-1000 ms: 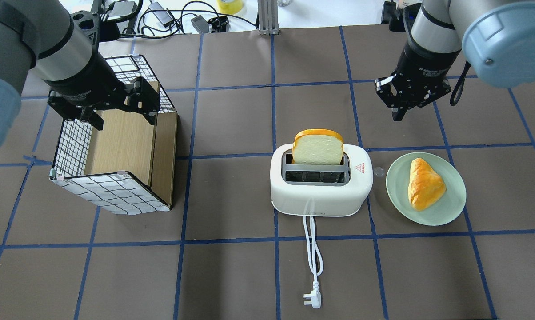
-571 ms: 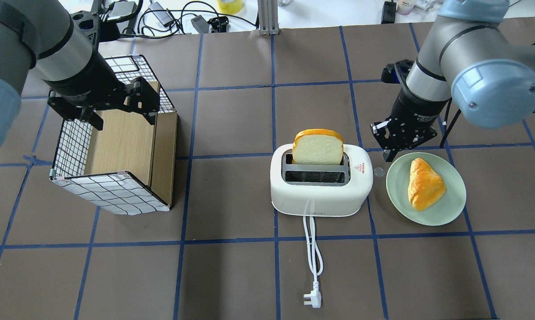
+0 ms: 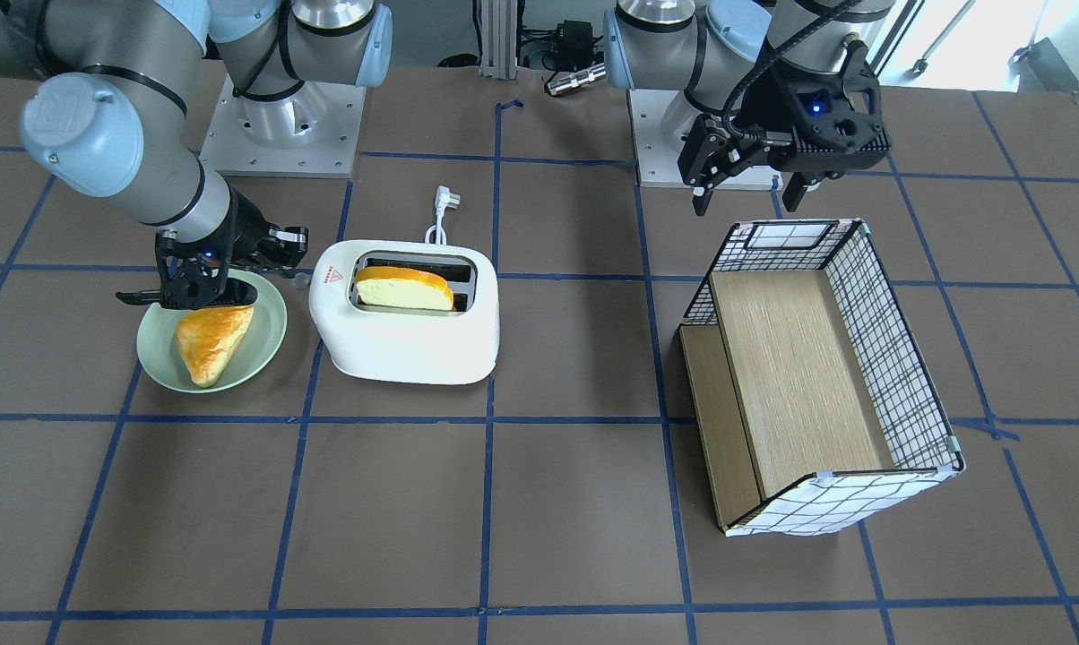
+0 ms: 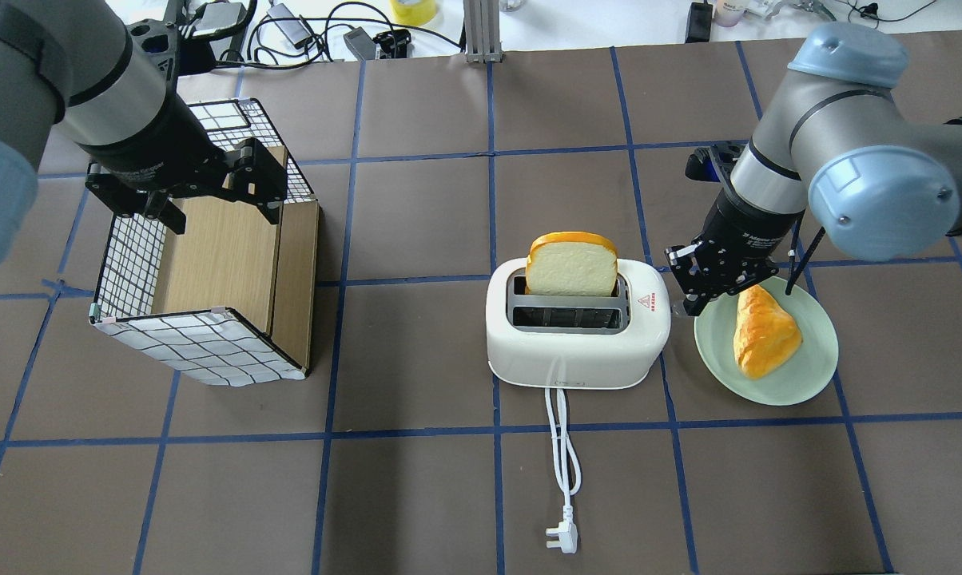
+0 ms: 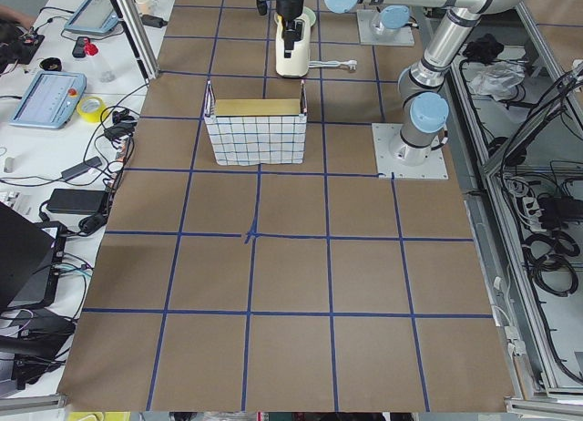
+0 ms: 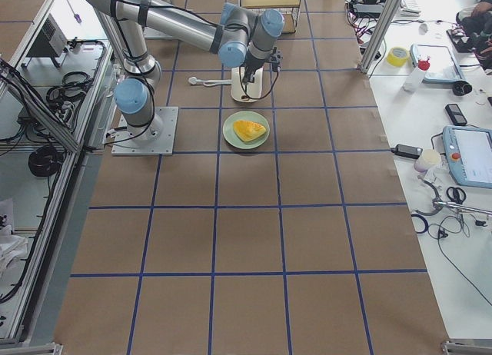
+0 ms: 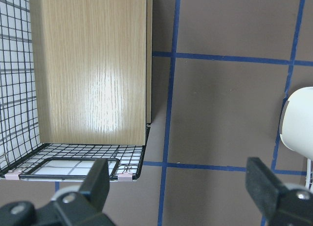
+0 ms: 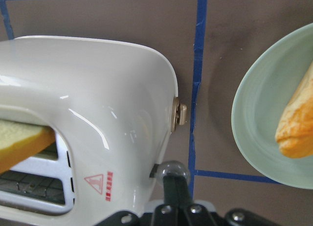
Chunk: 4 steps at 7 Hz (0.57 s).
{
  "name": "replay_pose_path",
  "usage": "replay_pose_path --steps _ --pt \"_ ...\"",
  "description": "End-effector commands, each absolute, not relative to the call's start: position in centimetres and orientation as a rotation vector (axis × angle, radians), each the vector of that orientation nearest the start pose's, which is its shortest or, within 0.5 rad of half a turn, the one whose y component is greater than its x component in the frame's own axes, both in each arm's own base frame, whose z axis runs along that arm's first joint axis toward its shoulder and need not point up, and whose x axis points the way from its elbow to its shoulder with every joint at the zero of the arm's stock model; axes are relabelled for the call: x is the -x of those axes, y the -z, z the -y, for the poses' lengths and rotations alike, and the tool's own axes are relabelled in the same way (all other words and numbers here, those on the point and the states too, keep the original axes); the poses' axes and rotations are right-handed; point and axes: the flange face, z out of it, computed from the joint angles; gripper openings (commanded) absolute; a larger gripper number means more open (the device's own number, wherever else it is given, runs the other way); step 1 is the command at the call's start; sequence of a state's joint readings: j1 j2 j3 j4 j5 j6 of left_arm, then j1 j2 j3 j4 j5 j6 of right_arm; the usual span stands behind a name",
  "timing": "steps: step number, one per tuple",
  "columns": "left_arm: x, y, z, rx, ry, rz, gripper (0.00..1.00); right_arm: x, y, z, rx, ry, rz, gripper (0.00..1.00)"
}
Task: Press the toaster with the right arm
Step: 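Press the toaster lever down with the right gripper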
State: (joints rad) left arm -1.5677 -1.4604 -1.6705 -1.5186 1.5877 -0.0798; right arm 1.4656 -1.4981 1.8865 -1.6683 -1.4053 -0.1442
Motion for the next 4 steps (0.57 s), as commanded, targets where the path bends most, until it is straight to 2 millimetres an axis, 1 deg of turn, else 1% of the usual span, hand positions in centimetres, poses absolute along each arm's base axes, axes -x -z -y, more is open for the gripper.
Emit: replay_pose_path --steps 1,4 --pt "13.02 -49.6 45.15 0.13 0.099 -3.123 1.0 -10.09 -30.9 47.86 0.018 -0.386 -2.905 0.0" --pt "13.02 -49.6 45.15 0.13 0.099 -3.123 1.0 -10.0 -30.11 47.96 0.018 -0.393 -2.905 0.0"
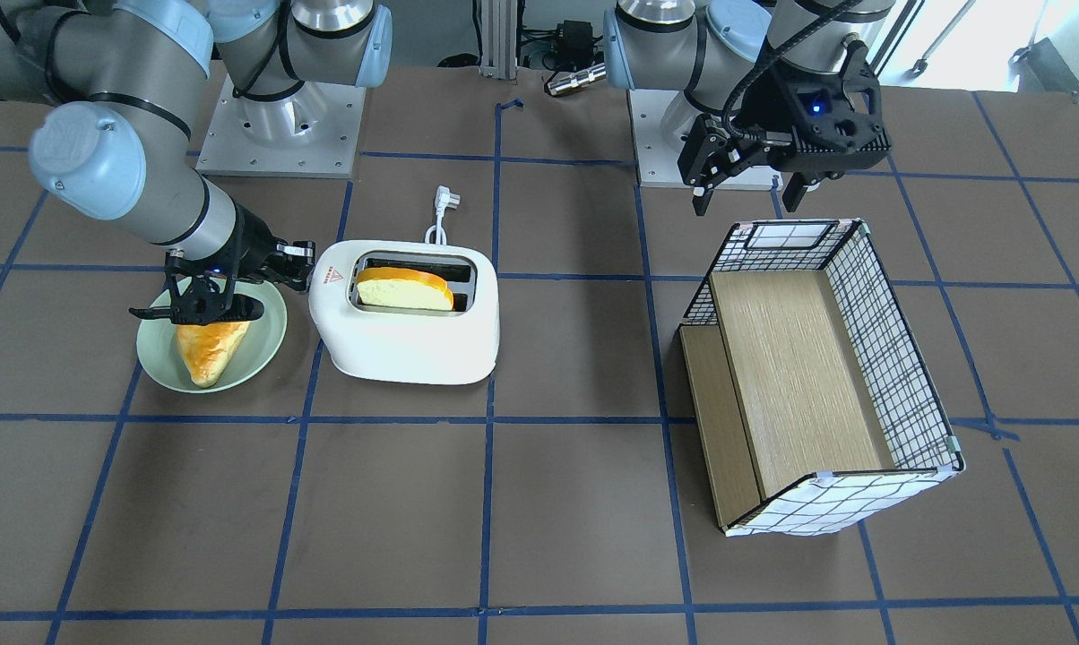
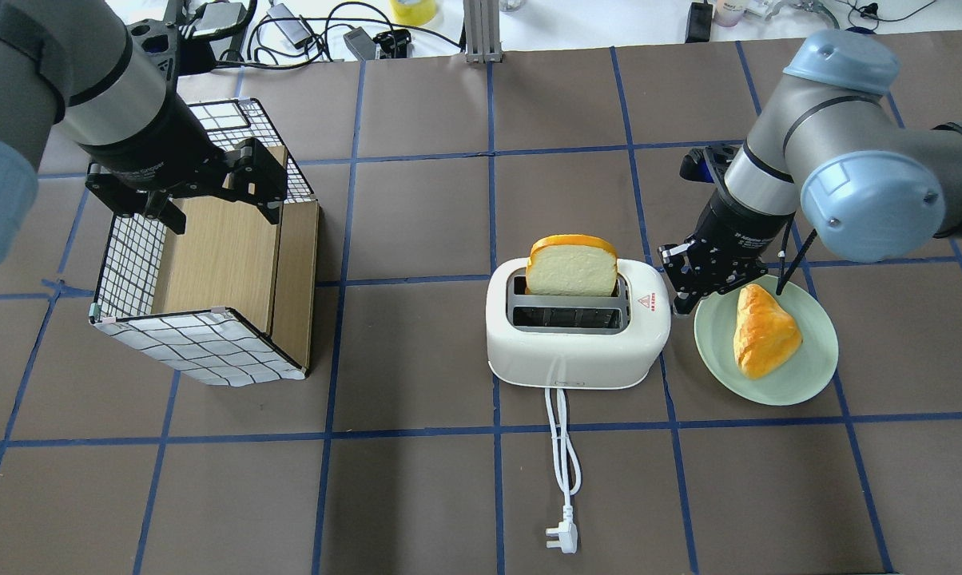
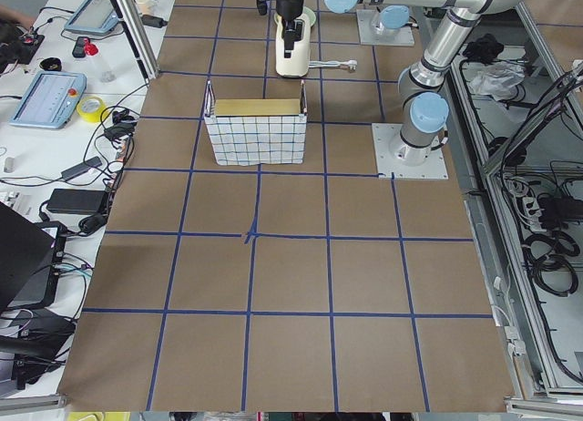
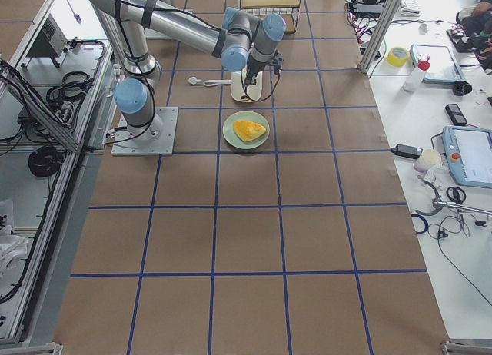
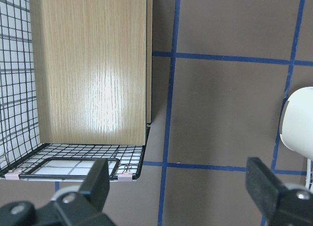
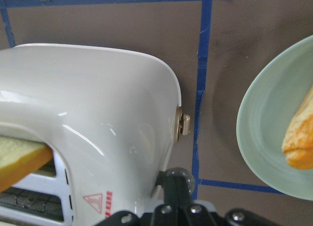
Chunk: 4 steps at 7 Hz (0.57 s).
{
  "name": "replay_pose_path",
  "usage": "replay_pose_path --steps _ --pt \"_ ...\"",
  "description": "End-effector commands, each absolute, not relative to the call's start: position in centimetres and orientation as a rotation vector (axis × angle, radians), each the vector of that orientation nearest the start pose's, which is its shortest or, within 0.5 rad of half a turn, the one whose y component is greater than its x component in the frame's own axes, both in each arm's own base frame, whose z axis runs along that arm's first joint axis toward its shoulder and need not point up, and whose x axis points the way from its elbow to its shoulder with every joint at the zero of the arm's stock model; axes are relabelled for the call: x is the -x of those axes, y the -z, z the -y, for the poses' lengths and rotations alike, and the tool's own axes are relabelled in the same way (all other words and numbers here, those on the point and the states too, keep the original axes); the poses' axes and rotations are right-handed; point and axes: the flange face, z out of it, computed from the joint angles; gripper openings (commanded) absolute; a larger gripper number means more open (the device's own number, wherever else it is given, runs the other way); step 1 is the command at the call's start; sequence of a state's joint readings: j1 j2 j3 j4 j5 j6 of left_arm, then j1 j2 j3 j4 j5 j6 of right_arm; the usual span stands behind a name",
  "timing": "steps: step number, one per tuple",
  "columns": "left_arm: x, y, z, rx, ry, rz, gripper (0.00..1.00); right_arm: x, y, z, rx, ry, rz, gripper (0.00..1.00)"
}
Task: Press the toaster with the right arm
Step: 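Press the toaster lever down with the right gripper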
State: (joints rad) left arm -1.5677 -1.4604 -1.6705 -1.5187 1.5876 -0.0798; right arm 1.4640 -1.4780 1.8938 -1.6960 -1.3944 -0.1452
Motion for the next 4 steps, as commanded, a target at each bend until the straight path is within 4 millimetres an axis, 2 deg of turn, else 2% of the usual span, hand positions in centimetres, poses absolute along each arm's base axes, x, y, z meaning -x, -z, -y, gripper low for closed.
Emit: replay_pose_path --steps 1,2,4 --pt "13.0 -49.6 45.1 0.13 0.099 -3.123 1.0 -9.9 -29.9 48.0 -0.004 -0.393 -2.88 0.0" --pt "13.0 -49.6 45.1 0.13 0.099 -3.123 1.0 -9.1 -29.9 48.3 -0.065 -0.373 -2.799 0.0" --pt "13.0 -49.6 45.1 0.13 0.099 -3.123 1.0 -8.3 -28.7 47.7 -0.084 -0.388 -2.772 0.0"
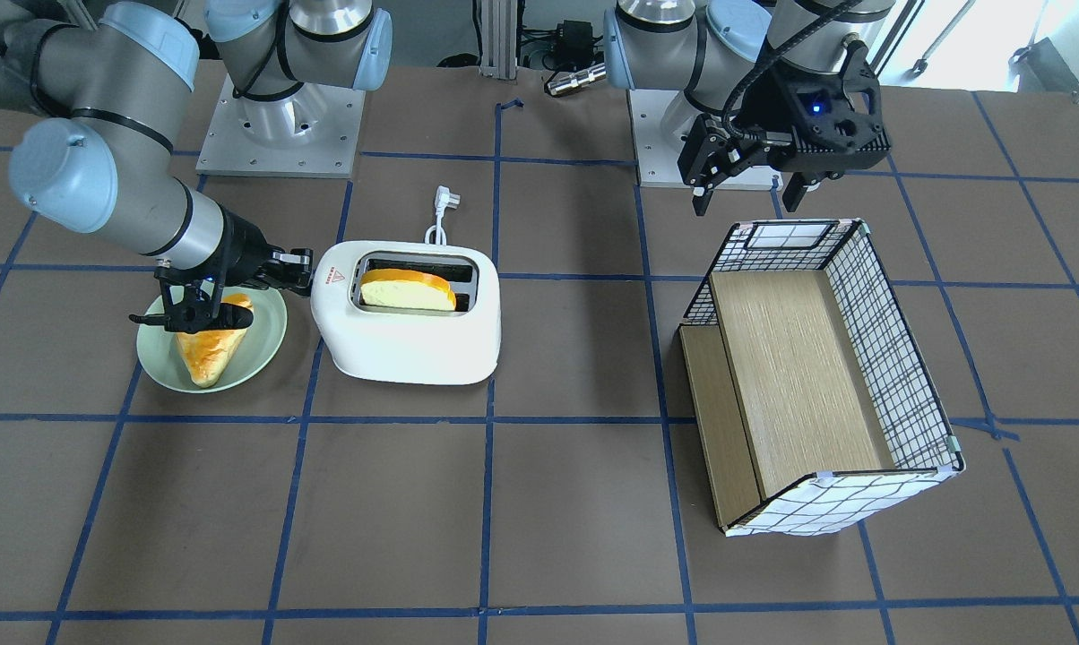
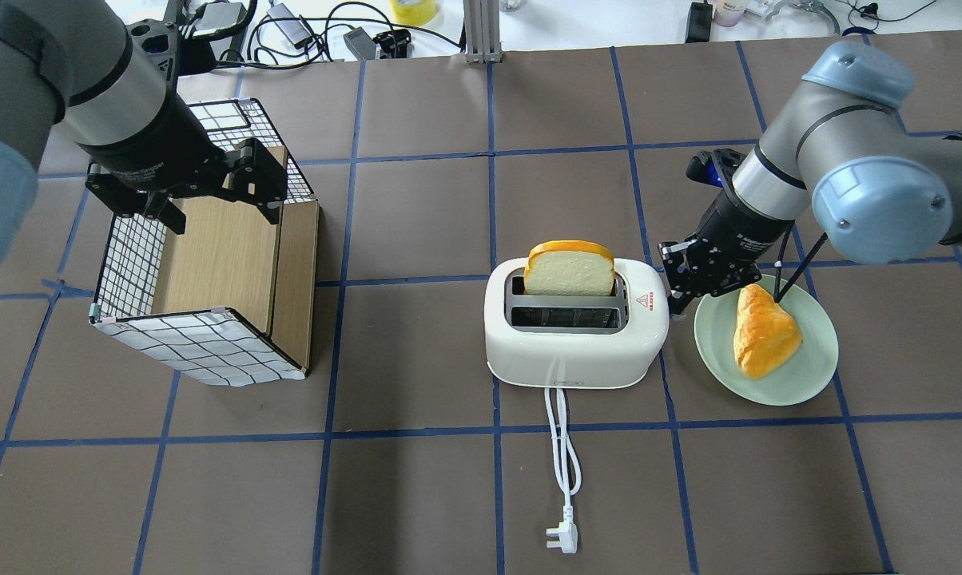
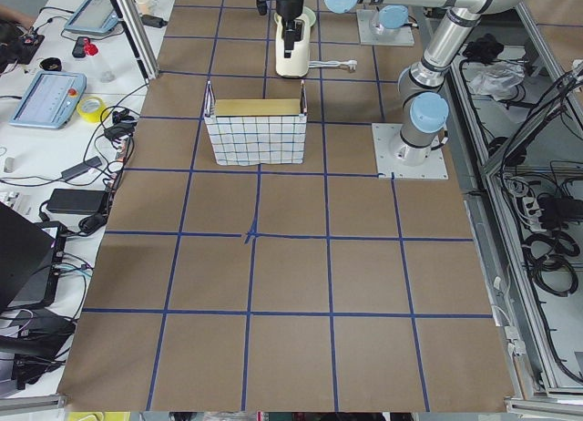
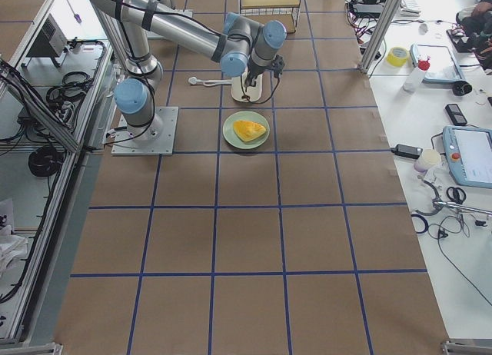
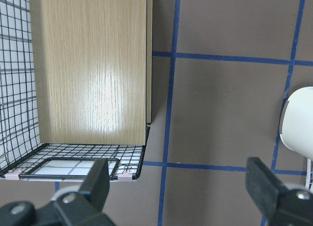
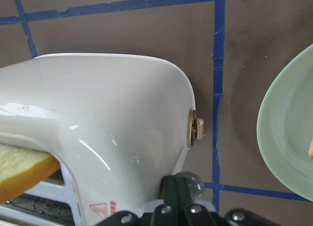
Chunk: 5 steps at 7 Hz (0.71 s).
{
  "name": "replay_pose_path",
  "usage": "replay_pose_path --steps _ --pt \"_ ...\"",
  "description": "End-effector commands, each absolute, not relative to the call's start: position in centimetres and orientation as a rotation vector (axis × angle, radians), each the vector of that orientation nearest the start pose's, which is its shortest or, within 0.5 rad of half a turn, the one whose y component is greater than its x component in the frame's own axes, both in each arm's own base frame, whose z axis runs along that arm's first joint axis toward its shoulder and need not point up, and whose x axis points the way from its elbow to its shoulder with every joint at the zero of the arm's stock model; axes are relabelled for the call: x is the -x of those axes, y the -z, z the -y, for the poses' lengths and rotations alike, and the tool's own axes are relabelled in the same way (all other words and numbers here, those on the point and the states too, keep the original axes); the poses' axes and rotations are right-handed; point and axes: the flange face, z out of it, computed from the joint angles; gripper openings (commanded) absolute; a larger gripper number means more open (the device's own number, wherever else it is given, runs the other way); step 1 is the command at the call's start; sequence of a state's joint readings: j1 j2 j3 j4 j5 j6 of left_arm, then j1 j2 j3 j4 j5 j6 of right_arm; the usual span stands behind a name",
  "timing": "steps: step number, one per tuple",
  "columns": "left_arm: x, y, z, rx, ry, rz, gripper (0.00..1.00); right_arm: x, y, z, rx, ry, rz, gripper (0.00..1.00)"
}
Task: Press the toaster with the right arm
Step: 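Press the toaster lever down with the right gripper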
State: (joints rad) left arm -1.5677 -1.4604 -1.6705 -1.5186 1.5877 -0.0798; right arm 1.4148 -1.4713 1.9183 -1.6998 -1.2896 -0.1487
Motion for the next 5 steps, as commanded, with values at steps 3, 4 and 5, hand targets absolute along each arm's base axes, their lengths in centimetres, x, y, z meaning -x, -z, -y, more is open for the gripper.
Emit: replay_pose_path --steps 3,4,5 --pt "13.0 -49.6 45.1 0.13 0.099 -3.123 1.0 -8.1 -27.7 47.7 -0.091 -0.395 -2.769 0.0" --pt "13.0 -49.6 45.1 0.13 0.099 -3.123 1.0 -8.1 -27.5 47.7 -0.095 -0.403 -2.767 0.0" --pt "13.0 -49.6 45.1 0.13 0.099 -3.123 1.0 -8.0 -27.3 47.8 -0.095 -0.405 -2.766 0.0"
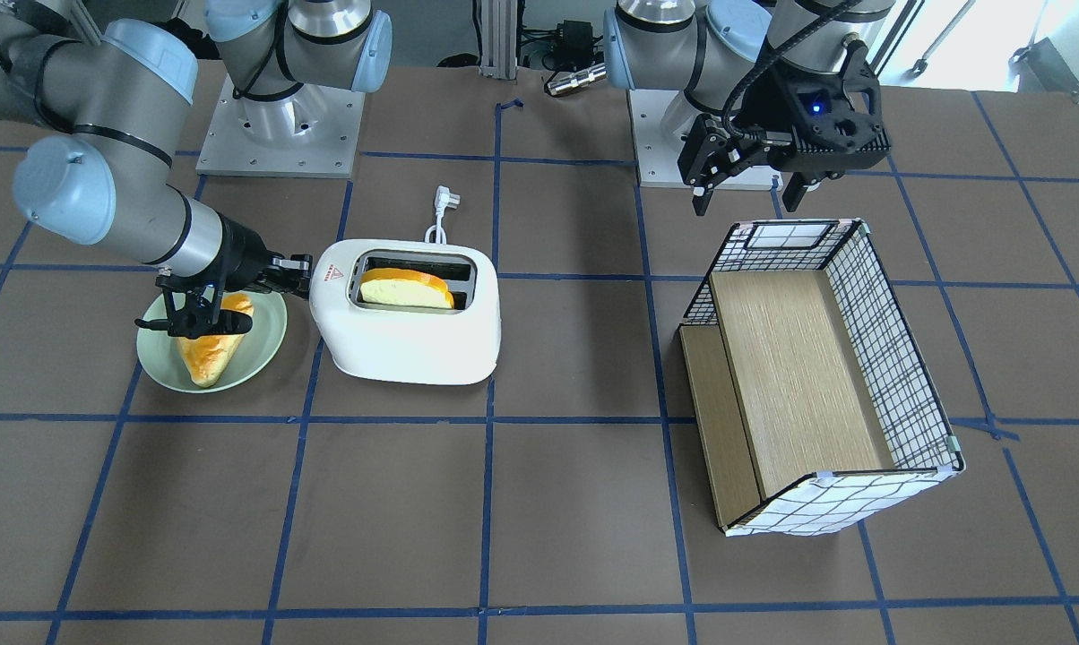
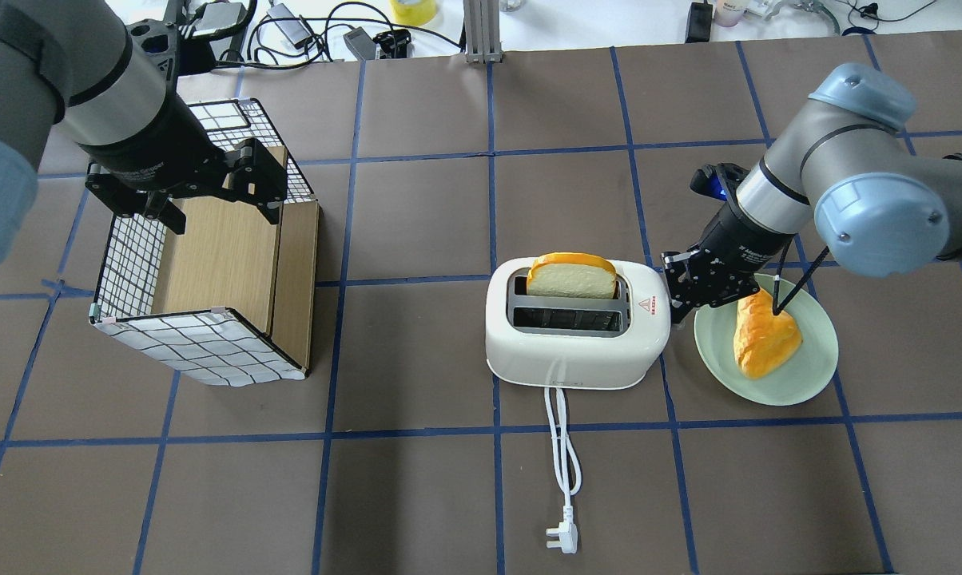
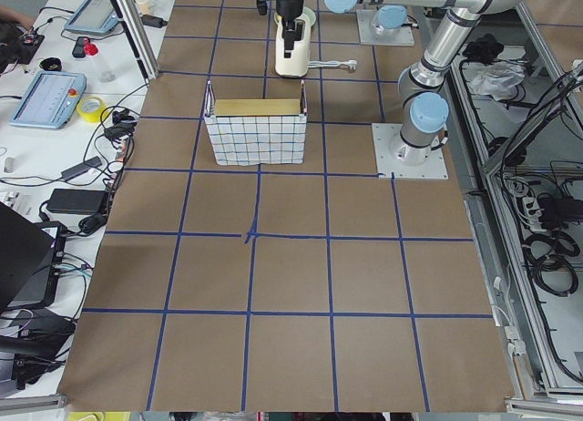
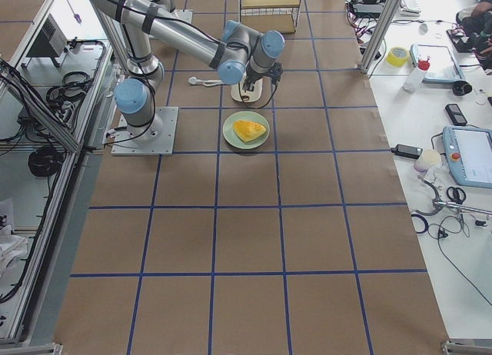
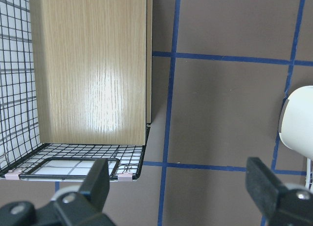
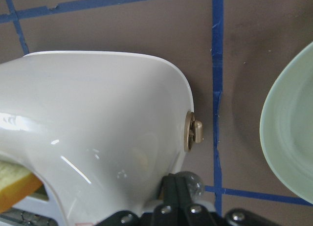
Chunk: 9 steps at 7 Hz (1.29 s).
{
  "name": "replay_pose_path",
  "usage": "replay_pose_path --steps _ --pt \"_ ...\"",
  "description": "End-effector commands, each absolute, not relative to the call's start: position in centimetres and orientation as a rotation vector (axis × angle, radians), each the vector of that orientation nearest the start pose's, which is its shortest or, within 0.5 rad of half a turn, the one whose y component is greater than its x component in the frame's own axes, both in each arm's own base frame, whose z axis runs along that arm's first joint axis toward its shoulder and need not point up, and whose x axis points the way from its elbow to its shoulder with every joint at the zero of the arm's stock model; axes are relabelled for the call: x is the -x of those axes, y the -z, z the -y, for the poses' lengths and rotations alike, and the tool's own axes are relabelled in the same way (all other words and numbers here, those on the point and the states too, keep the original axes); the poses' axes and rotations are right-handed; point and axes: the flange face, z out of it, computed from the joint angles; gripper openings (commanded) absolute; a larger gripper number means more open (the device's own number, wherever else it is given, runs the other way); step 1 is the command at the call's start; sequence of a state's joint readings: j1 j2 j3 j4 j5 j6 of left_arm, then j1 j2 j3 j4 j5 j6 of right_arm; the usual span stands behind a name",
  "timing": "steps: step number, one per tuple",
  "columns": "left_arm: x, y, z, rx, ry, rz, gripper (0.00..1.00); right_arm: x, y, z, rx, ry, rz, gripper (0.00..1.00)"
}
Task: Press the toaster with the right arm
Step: 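Press the toaster lever down with the right gripper, then hold the lever down with the right gripper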
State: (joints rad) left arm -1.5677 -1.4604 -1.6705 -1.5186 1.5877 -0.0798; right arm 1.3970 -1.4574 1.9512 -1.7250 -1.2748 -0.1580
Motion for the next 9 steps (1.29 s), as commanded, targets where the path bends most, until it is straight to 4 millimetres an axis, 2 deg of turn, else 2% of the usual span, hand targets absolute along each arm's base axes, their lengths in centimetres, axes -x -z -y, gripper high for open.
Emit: replay_pose_path --steps 1,3,9 --pt "13.02 -49.6 45.15 0.13 0.099 -3.123 1.0 -7.94 -26.98 47.99 -0.096 -0.401 -2.767 0.0" --pt "13.02 -49.6 45.15 0.13 0.099 -3.123 1.0 -7.57 -26.17 48.22 -0.109 -0.408 -2.76 0.0" --pt "13.02 -49.6 45.15 0.13 0.099 -3.123 1.0 -7.49 -26.3 48.27 -0.113 -0.404 -2.761 0.0"
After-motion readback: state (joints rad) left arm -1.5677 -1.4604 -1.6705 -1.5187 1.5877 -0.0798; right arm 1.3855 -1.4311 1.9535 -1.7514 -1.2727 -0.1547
